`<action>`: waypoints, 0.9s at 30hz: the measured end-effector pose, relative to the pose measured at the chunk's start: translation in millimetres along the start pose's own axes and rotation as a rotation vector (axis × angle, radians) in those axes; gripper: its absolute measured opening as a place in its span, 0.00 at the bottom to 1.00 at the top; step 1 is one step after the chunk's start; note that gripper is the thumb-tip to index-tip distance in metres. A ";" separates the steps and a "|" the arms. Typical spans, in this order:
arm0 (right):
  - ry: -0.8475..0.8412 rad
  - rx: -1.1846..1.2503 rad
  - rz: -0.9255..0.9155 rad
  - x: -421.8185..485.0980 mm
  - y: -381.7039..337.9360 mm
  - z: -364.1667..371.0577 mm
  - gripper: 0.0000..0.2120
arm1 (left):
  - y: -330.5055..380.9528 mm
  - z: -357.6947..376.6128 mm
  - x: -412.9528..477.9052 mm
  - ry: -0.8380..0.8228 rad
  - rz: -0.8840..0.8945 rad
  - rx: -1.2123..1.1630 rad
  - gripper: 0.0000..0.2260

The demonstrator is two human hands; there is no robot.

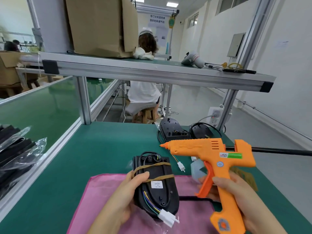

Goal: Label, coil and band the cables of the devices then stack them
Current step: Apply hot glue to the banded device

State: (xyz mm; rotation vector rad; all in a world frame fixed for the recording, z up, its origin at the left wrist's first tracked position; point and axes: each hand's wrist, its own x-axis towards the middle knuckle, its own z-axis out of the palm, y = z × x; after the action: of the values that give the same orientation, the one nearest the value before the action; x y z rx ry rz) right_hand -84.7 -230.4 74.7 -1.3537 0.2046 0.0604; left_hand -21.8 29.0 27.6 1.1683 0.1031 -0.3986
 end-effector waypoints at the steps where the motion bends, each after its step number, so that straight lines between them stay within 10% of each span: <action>1: 0.024 -0.010 -0.004 -4.0 -2.5 -1.9 0.21 | 0.0 -0.5 1.0 0.013 -0.002 0.000 0.23; 27: 0.066 -0.301 -0.054 -21.6 -0.7 14.2 0.19 | -2.6 -1.1 4.0 0.047 -0.023 -0.026 0.17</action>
State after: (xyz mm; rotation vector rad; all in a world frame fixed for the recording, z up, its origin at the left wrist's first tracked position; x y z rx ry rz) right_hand -104.1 -215.2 82.1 -1.6621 0.2204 0.0012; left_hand -18.9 28.2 23.7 1.1521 0.1624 -0.3894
